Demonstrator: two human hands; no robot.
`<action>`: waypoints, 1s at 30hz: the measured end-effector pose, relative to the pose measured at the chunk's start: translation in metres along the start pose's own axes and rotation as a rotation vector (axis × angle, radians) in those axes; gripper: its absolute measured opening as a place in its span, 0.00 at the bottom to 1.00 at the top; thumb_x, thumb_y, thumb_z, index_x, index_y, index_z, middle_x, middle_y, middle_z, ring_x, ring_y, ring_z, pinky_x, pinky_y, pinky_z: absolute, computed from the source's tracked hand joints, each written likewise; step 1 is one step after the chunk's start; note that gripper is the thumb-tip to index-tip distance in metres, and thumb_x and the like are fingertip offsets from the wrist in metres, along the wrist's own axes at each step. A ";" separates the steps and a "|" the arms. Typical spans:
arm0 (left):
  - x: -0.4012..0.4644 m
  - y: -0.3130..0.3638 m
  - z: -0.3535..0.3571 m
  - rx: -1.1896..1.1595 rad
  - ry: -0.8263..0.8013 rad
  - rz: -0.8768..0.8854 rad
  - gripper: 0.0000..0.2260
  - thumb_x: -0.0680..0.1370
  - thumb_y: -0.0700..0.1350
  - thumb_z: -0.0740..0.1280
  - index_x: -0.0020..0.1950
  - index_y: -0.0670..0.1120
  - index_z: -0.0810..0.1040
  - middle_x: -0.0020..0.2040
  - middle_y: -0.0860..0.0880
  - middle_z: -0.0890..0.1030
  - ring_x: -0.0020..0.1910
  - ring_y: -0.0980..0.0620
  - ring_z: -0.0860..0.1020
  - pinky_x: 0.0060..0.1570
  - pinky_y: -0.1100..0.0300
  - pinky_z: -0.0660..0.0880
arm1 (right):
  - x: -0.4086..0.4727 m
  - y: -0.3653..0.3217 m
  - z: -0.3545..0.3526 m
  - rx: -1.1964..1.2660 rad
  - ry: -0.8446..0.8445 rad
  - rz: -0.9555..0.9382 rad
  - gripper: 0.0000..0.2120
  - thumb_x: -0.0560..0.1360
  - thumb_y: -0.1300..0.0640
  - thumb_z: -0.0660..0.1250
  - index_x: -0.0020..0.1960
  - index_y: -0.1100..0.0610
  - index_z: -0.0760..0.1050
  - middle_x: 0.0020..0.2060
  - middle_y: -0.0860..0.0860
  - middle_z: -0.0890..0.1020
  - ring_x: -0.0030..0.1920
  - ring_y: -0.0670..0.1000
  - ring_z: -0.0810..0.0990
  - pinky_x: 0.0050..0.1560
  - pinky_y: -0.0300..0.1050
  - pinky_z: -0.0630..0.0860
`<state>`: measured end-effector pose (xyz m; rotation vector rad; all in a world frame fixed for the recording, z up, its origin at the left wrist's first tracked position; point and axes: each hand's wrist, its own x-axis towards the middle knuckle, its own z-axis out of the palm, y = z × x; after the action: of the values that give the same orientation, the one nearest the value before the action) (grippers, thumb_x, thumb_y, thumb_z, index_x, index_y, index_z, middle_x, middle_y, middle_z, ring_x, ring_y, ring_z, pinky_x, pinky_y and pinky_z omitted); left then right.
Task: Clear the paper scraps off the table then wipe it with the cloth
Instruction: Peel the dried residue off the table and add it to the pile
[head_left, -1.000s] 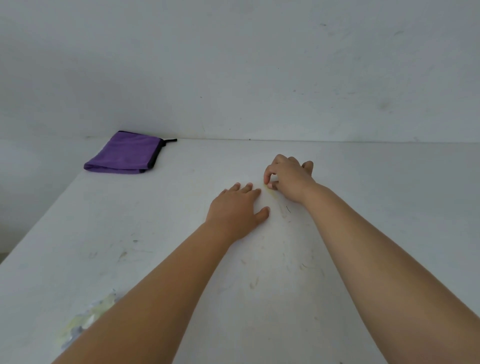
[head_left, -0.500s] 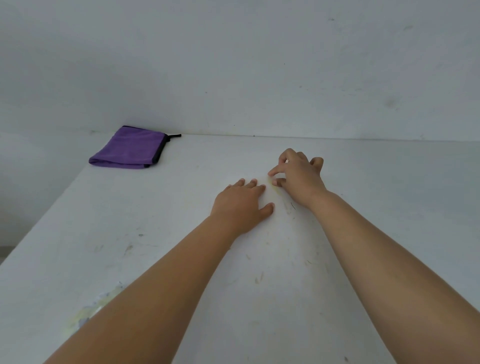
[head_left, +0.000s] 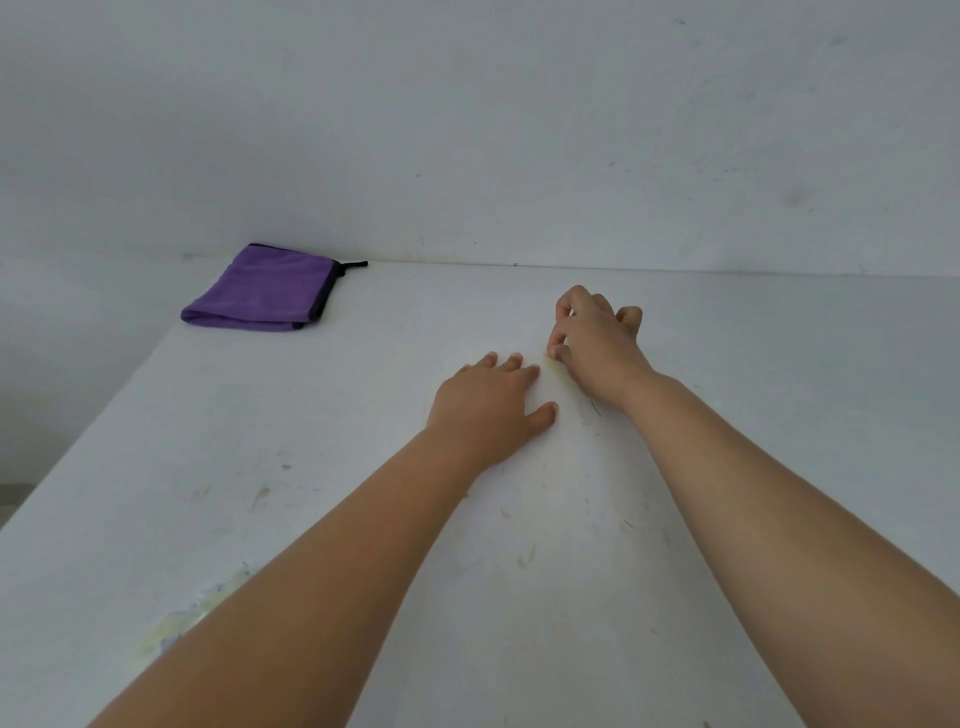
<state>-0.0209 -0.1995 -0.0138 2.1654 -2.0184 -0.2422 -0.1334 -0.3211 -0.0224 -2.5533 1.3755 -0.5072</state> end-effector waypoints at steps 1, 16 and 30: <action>0.000 0.000 0.000 0.002 0.000 0.000 0.25 0.79 0.60 0.53 0.75 0.52 0.60 0.77 0.54 0.57 0.76 0.52 0.54 0.69 0.55 0.60 | -0.001 0.000 0.001 0.035 -0.012 0.016 0.09 0.73 0.67 0.57 0.46 0.55 0.72 0.50 0.45 0.66 0.53 0.54 0.60 0.45 0.39 0.53; -0.002 -0.003 -0.001 -0.019 -0.122 -0.015 0.29 0.79 0.63 0.52 0.77 0.53 0.51 0.78 0.54 0.50 0.77 0.52 0.48 0.73 0.54 0.51 | -0.042 0.002 -0.024 0.098 -0.107 0.050 0.14 0.78 0.67 0.52 0.43 0.50 0.68 0.51 0.46 0.66 0.53 0.53 0.68 0.50 0.41 0.54; -0.058 0.021 -0.067 -0.775 0.041 0.060 0.15 0.76 0.44 0.62 0.61 0.55 0.75 0.75 0.55 0.61 0.76 0.57 0.44 0.72 0.51 0.49 | -0.109 -0.050 -0.102 0.340 -0.048 0.129 0.09 0.80 0.55 0.56 0.47 0.54 0.74 0.44 0.48 0.75 0.45 0.49 0.73 0.60 0.50 0.65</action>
<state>-0.0295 -0.1417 0.0560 1.5943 -1.5789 -0.8053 -0.1901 -0.2037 0.0659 -2.1783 1.2995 -0.5954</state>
